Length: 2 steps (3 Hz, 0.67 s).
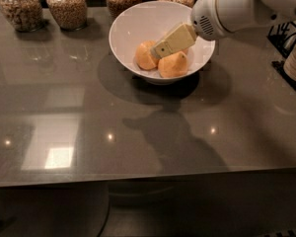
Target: Pick orange from white bowl
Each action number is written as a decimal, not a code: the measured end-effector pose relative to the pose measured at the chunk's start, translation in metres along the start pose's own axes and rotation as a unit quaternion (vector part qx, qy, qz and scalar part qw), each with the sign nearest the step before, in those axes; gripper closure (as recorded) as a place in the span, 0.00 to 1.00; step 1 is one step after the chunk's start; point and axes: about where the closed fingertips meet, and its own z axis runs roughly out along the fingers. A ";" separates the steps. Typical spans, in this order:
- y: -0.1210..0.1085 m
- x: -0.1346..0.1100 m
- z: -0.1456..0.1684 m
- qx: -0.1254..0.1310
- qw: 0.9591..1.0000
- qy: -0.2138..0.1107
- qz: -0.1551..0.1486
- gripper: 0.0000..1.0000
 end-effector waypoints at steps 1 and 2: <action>-0.003 -0.006 0.024 0.010 1.000 -0.005 0.026 0.00; -0.005 0.000 0.041 0.013 0.998 0.003 0.053 0.08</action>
Offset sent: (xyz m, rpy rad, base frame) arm 0.0476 0.0171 -0.0398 0.0950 0.0851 -0.1337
